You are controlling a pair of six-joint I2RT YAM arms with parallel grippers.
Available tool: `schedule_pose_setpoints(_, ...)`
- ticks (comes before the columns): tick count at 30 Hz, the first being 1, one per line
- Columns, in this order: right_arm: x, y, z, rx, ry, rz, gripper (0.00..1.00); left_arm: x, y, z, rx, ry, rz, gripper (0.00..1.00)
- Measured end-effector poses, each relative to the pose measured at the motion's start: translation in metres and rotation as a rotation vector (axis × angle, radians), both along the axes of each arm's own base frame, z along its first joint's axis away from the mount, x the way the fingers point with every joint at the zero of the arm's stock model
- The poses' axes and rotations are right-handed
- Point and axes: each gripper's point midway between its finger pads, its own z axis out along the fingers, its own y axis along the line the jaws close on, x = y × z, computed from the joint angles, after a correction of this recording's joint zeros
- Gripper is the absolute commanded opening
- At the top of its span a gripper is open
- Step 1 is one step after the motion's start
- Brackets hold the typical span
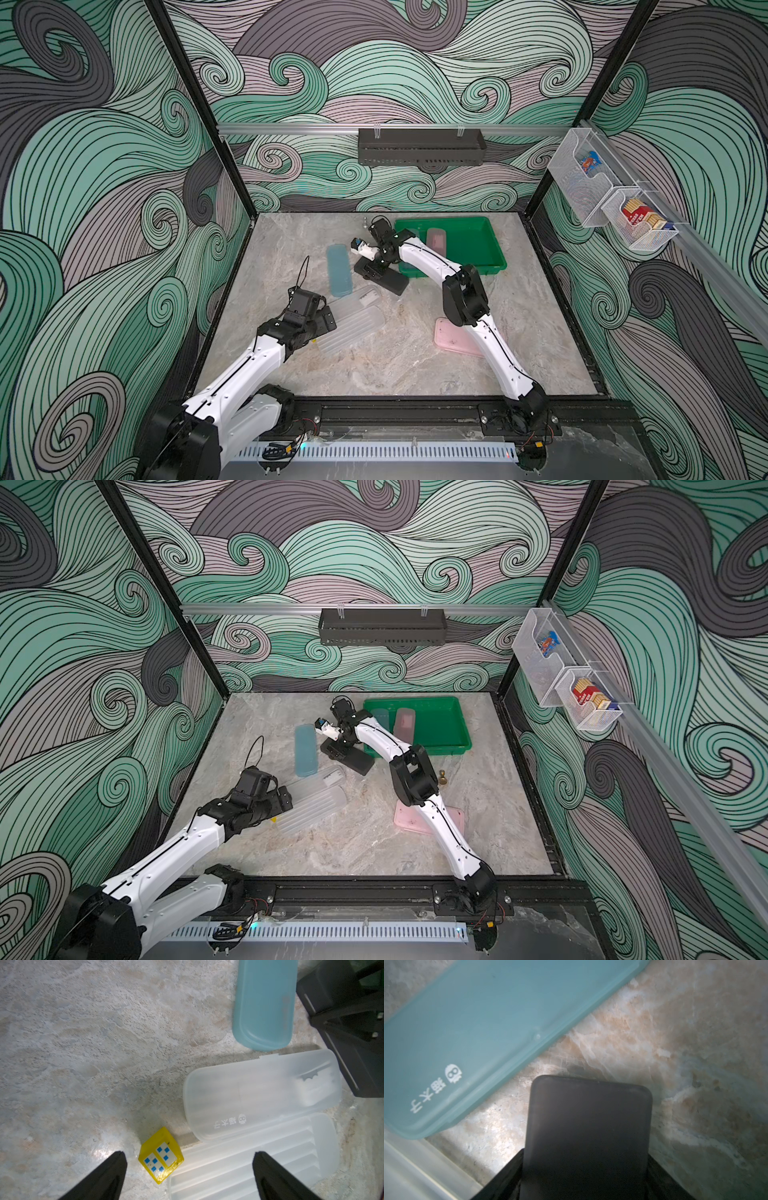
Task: Put the pencil case into the storage box
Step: Pick up the pencil case from the center of the board.
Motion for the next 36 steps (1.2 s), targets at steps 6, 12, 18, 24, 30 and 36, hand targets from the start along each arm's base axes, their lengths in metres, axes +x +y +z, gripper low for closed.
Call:
schedule_pose_setpoints(6, -0.009, 0.005, 0.002, 0.007, 0.019, 0.009, 0.66, 0.000, 0.000, 0.000, 0.000, -0.001, 0.000, 0.99)
schedule_pose_setpoints(12, -0.019, 0.013, 0.005, 0.022, 0.043, 0.012, 0.64, 0.000, 0.000, 0.000, 0.000, -0.001, 0.001, 0.99)
schedule_pose_setpoints(18, -0.020, 0.015, 0.023, 0.043, 0.038, -0.001, 0.64, -0.001, 0.001, -0.001, 0.002, 0.001, 0.001, 0.99)
schedule_pose_setpoints(24, -0.018, 0.016, 0.044, 0.066, 0.010, -0.004, 0.64, -0.001, 0.001, -0.001, 0.003, 0.001, 0.002, 0.99)
schedule_pose_setpoints(30, -0.017, 0.015, 0.057, 0.077, -0.004, -0.011, 0.65, -0.001, 0.001, -0.001, 0.003, 0.001, 0.002, 0.99)
schedule_pose_setpoints(36, -0.005, -0.005, 0.102, 0.118, -0.049, -0.067, 0.65, -0.001, 0.001, -0.001, 0.003, 0.001, 0.002, 0.99)
